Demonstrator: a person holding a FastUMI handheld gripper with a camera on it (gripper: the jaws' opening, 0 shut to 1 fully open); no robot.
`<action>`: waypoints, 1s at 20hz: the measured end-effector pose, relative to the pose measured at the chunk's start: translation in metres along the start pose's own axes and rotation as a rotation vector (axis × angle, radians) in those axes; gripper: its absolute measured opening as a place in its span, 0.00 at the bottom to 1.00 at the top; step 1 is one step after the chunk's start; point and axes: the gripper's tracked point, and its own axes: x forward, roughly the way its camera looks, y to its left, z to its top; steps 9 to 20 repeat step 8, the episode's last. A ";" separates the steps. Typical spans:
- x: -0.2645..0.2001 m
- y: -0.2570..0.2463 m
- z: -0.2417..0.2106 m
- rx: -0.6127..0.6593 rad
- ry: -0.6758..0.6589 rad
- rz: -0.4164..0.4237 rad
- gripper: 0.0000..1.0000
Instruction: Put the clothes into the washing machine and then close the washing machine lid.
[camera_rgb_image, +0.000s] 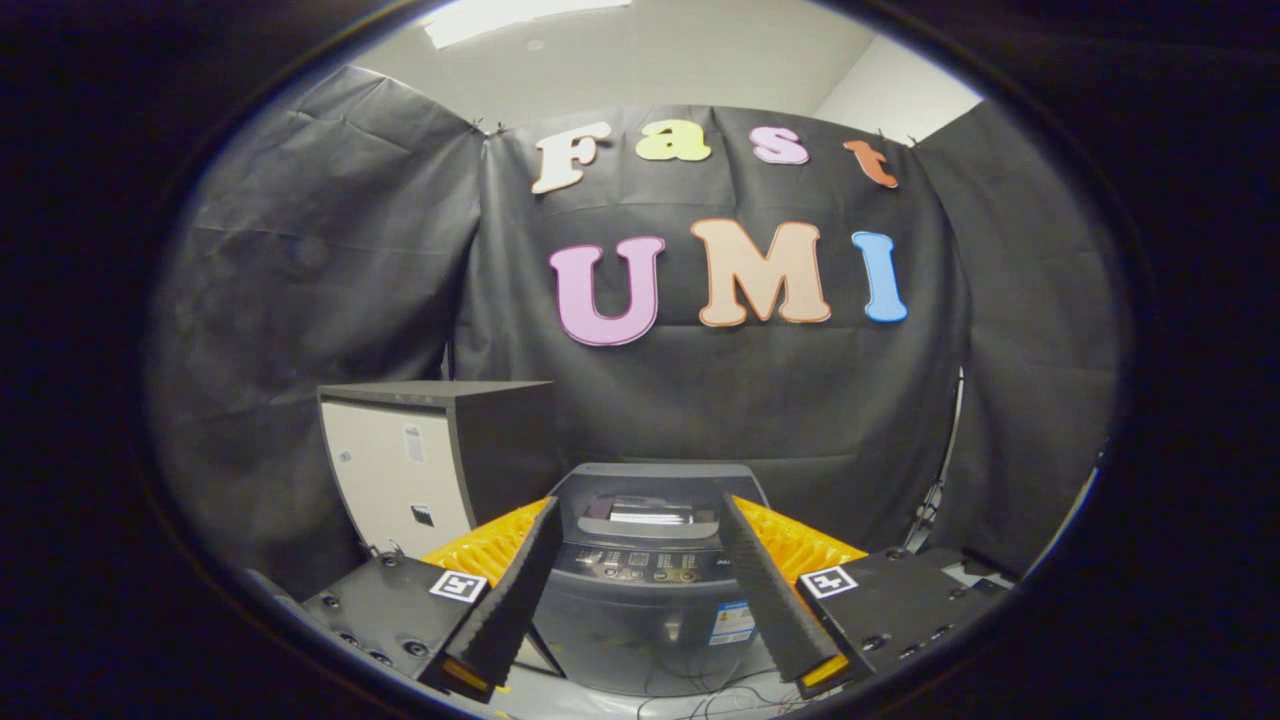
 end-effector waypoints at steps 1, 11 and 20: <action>0.001 -0.002 -0.003 0.001 0.005 -0.002 0.98; -0.001 0.001 -0.003 -0.017 -0.001 -0.001 0.98; -0.001 0.001 -0.003 -0.017 -0.001 -0.001 0.98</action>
